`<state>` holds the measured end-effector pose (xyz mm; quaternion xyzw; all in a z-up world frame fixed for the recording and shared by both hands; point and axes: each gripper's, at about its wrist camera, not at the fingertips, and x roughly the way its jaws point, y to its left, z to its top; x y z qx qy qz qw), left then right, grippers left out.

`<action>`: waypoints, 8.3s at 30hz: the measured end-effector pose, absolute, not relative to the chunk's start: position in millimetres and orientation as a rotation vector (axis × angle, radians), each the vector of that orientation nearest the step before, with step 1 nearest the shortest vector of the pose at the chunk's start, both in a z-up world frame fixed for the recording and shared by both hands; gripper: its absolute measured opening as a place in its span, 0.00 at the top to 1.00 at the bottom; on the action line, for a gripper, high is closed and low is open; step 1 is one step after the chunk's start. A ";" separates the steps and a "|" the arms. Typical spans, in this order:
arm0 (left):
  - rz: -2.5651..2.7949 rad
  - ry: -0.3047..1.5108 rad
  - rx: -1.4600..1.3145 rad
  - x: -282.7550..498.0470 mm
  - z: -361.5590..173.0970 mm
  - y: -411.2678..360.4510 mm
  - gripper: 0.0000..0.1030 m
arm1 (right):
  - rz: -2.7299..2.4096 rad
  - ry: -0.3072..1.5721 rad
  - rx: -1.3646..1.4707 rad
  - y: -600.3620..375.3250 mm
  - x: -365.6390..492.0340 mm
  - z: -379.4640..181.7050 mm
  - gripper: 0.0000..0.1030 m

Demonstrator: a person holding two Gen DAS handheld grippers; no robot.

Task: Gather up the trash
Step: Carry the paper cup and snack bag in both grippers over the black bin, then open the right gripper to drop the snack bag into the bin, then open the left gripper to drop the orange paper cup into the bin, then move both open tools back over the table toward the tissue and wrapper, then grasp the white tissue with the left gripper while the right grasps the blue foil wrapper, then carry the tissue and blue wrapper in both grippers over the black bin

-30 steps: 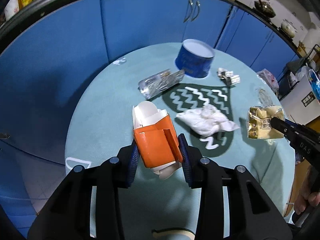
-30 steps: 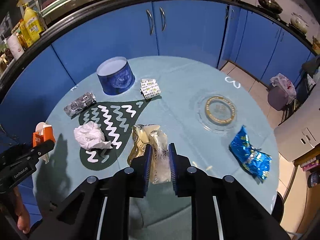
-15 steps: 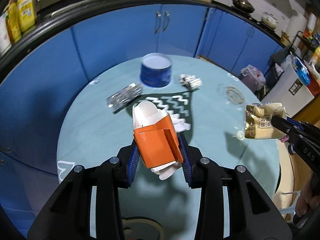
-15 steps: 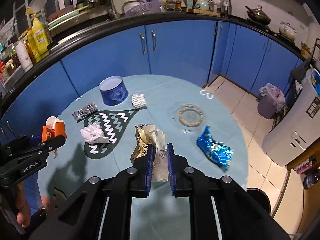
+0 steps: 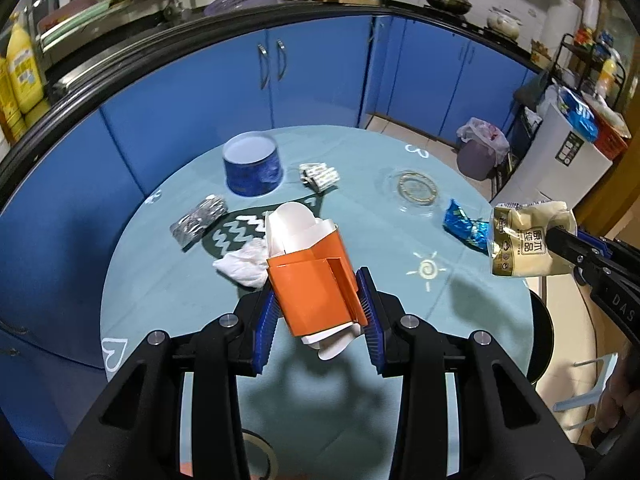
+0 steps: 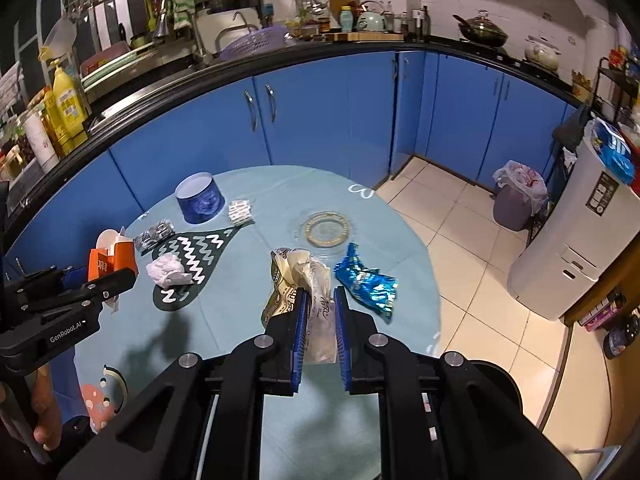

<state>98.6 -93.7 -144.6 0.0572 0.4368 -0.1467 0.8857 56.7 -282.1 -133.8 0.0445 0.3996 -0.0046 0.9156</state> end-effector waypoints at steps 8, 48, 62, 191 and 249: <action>-0.351 0.897 0.160 90.0 -139.8 -127.1 0.62 | -0.040 0.803 0.120 -308.1 41.2 -131.2 0.87; -0.663 0.860 0.417 36.0 -139.6 -319.2 0.62 | -0.249 0.770 0.291 -446.1 -36.3 -147.1 0.87; -0.750 0.849 0.481 21.6 -143.9 -372.2 0.62 | -0.306 0.791 0.348 -484.2 -50.0 -165.9 0.87; -0.096 1.042 0.062 182.9 -216.8 -87.5 0.15 | -0.060 0.944 0.102 -315.5 158.0 -226.5 0.17; -0.341 0.899 0.137 90.8 -144.9 -162.0 0.66 | -0.117 0.821 0.139 -348.4 24.1 -147.3 0.59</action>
